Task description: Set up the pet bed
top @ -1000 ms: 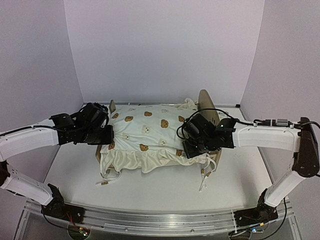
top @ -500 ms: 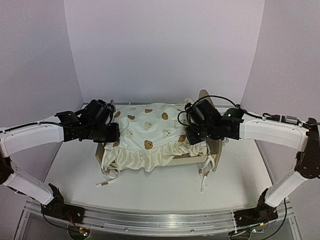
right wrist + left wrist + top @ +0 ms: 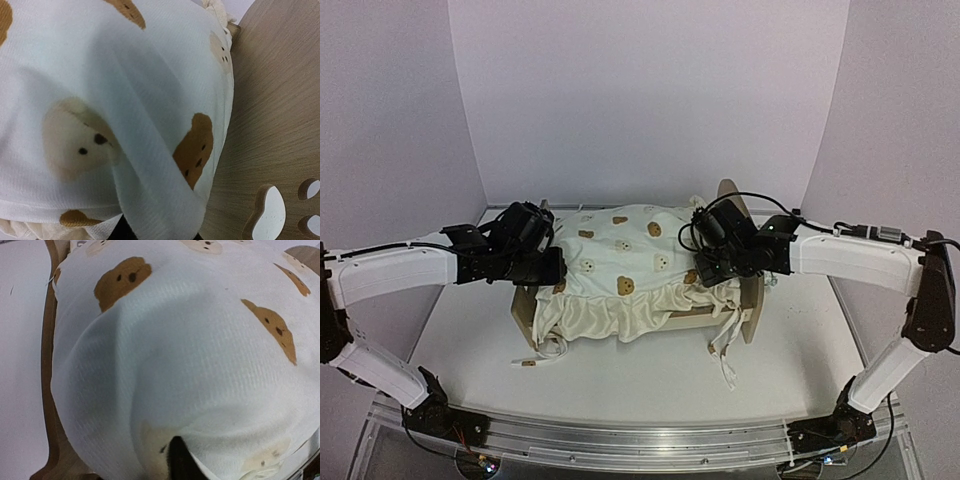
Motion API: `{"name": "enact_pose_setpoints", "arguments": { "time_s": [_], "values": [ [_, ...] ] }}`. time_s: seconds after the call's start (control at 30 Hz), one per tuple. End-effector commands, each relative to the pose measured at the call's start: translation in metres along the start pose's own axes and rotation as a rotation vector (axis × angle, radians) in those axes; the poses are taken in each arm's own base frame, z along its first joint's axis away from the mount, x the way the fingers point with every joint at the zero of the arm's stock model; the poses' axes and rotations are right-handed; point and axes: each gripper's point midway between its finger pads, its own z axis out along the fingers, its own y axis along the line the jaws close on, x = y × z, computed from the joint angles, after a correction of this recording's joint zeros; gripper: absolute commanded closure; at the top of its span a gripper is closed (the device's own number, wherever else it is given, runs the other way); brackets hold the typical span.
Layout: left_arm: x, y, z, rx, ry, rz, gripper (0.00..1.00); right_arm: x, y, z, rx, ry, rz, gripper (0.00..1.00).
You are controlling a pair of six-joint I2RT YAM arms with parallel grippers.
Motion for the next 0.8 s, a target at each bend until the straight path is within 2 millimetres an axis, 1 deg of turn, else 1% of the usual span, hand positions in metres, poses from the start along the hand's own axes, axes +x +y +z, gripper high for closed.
{"name": "enact_pose_setpoints", "arguments": {
  "time_s": [0.0, 0.03, 0.13, 0.23, 0.3, 0.4, 0.47, 0.57, 0.6, 0.67, 0.7, 0.73, 0.77],
  "values": [
    [-0.004, -0.006, -0.017, 0.056, -0.018, 0.005, 0.59, -0.021, -0.002, -0.019, -0.041, -0.06, 0.038, 0.57],
    [-0.006, -0.009, -0.022, 0.073, -0.015, 0.01, 0.54, -0.023, 0.001, -0.022, -0.066, -0.057, 0.039, 0.49],
    [-0.006, -0.017, -0.038, 0.119, 0.014, 0.037, 0.41, -0.028, 0.013, -0.035, -0.159, -0.039, 0.044, 0.31],
    [-0.002, -0.023, -0.05, 0.141, 0.044, 0.065, 0.32, -0.036, 0.023, -0.055, -0.26, -0.04, 0.06, 0.19],
    [0.0, -0.025, -0.058, 0.151, 0.064, 0.074, 0.3, -0.041, 0.031, -0.071, -0.338, -0.043, 0.077, 0.14],
    [0.001, -0.024, -0.069, 0.155, 0.07, 0.076, 0.28, -0.048, 0.046, -0.095, -0.443, -0.056, 0.081, 0.09],
    [-0.003, -0.021, -0.077, 0.15, 0.045, 0.073, 0.25, -0.052, 0.056, -0.108, -0.44, -0.076, 0.034, 0.07],
    [-0.008, -0.01, -0.087, 0.11, 0.018, 0.073, 0.2, -0.054, 0.082, -0.126, -0.472, -0.092, -0.027, 0.07],
    [-0.008, -0.008, -0.089, 0.101, 0.015, 0.073, 0.19, -0.052, 0.091, -0.128, -0.484, -0.088, -0.043, 0.07],
    [-0.009, 0.0, -0.093, 0.071, 0.003, 0.072, 0.17, -0.046, 0.117, -0.134, -0.53, -0.079, -0.095, 0.07],
    [-0.009, 0.003, -0.094, 0.062, -0.003, 0.071, 0.16, -0.042, 0.129, -0.132, -0.532, -0.069, -0.131, 0.07],
    [-0.008, 0.006, -0.095, 0.054, -0.009, 0.07, 0.15, -0.039, 0.137, -0.13, -0.523, -0.066, -0.164, 0.08],
    [-0.007, 0.009, -0.096, 0.049, -0.014, 0.069, 0.14, -0.038, 0.141, -0.13, -0.499, -0.075, -0.189, 0.07]
  ]
}}
